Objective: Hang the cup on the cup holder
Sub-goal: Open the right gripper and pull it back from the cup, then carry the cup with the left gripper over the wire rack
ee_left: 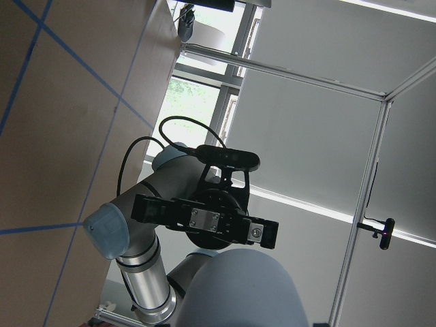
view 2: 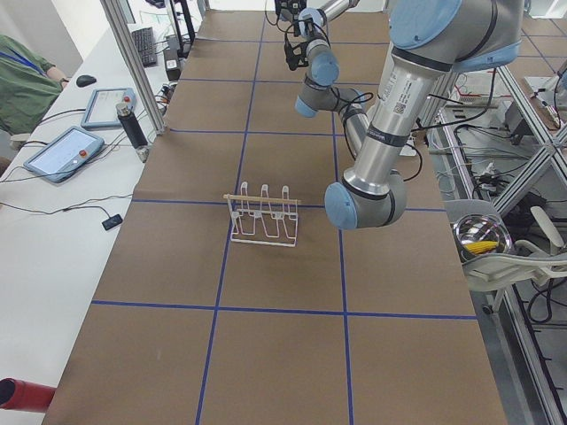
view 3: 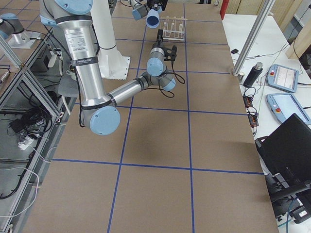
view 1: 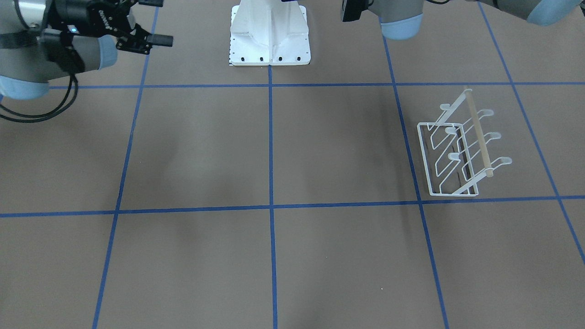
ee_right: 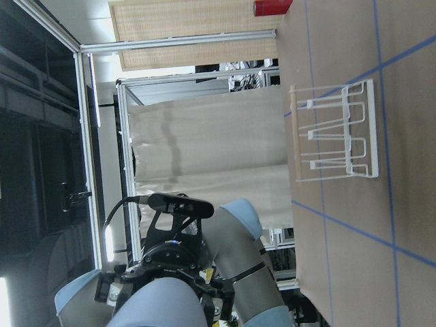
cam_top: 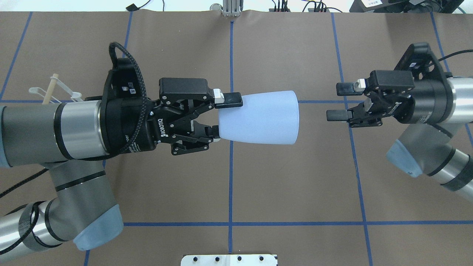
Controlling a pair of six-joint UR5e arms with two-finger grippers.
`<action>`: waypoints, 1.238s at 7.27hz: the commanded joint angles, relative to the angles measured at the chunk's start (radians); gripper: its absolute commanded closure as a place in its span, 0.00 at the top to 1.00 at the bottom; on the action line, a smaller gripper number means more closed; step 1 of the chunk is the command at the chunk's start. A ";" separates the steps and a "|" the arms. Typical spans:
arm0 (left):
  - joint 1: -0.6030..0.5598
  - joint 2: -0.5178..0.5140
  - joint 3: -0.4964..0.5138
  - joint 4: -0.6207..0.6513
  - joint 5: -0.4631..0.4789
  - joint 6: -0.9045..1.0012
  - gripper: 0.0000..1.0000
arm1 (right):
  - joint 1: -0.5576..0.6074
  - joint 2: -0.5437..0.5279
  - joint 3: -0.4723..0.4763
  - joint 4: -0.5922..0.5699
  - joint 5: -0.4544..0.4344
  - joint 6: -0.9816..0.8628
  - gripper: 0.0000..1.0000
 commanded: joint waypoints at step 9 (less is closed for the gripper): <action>-0.417 0.109 -0.278 1.046 0.008 0.798 0.00 | 0.463 -0.053 -0.045 -1.034 -0.321 -1.339 1.00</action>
